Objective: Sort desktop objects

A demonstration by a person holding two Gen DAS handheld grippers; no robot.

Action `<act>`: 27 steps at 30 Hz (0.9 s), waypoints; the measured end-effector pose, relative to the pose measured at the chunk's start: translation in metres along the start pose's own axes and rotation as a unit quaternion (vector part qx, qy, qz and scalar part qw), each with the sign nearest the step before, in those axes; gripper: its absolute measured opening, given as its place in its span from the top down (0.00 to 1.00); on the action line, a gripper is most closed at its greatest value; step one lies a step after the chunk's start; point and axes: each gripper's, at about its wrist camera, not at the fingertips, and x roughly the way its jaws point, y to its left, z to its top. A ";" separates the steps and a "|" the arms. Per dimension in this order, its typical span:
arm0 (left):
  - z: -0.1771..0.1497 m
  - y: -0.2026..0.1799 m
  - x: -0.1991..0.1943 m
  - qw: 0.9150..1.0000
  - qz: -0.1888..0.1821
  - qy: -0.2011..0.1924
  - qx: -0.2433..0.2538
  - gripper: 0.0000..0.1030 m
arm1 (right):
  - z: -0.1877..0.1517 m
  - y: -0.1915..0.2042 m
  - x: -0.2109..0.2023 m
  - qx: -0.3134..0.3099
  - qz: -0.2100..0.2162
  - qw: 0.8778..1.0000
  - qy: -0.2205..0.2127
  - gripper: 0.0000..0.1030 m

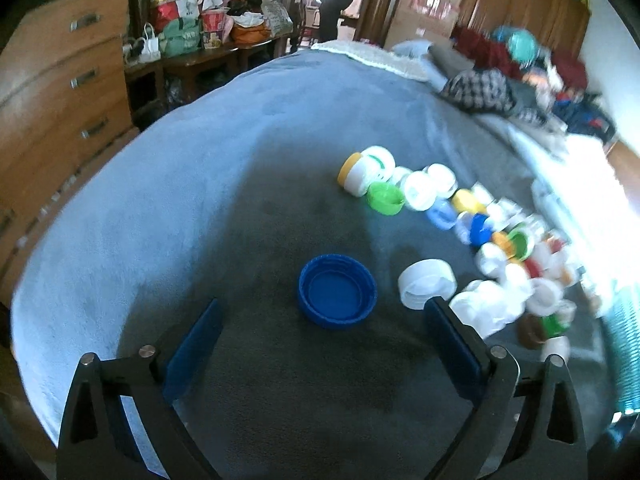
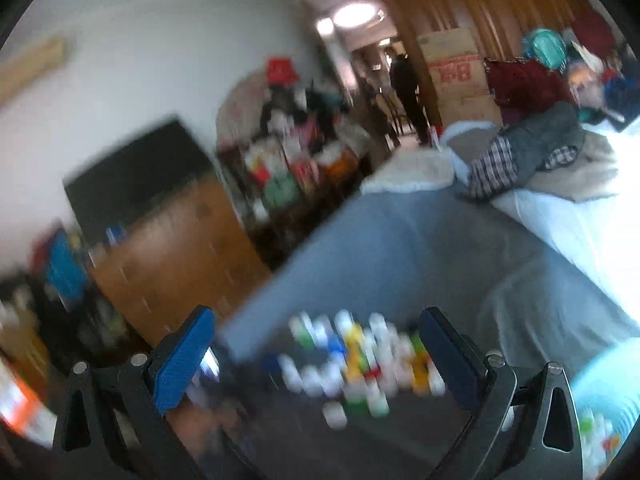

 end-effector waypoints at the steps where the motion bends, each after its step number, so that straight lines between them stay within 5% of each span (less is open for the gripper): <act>1: 0.000 0.002 0.000 1.000 -0.006 -0.001 -0.002 0.05 | -0.023 0.001 0.004 -0.005 -0.010 1.000 0.014 0.00; 9: 0.005 -0.012 0.011 0.999 0.018 0.013 0.038 0.10 | -0.113 -0.010 0.032 0.005 -0.026 0.995 0.100 0.07; 11: 0.008 -0.013 0.013 0.998 0.032 0.014 0.047 0.31 | -0.119 -0.007 0.038 -0.004 -0.026 0.994 0.110 0.19; 12: 0.008 -0.014 0.013 0.998 0.038 0.015 0.051 0.54 | -0.119 -0.004 0.041 -0.011 -0.030 0.993 0.115 0.33; 14: 0.009 -0.010 0.010 0.998 0.031 0.019 0.045 0.67 | -0.124 0.000 0.046 -0.018 -0.029 0.992 0.119 0.47; 27: -0.008 0.005 -0.023 0.999 0.025 0.012 0.016 0.67 | -0.125 0.010 0.165 -0.083 -0.043 0.982 0.164 0.48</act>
